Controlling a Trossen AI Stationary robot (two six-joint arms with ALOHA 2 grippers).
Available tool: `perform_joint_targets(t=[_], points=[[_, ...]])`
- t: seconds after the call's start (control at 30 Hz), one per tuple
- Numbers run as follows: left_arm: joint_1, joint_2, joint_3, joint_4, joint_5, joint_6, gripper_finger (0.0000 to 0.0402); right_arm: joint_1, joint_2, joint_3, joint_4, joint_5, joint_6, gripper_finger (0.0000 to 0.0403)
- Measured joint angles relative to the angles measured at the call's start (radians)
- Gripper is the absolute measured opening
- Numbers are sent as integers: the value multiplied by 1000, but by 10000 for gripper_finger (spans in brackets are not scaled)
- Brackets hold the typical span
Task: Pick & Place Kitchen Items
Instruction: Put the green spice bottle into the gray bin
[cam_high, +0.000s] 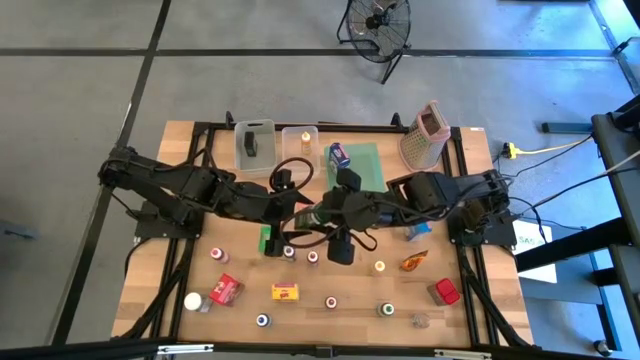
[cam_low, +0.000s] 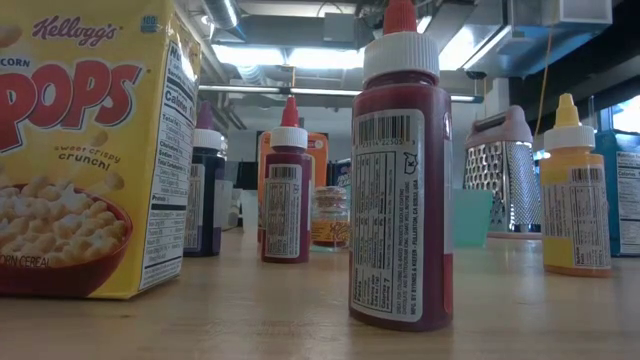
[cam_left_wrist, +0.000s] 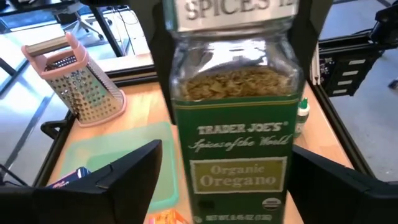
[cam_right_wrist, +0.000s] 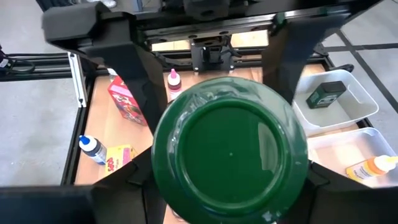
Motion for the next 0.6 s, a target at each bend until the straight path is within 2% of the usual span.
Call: perform_joint_targets(t=[0.4, 0.6], points=[[0, 39, 0, 0, 1, 17, 220, -1, 1, 0, -1, 1, -8, 216], [0, 39, 0, 6, -2, 41, 201, 5, 1, 0, 4, 32, 7, 241]])
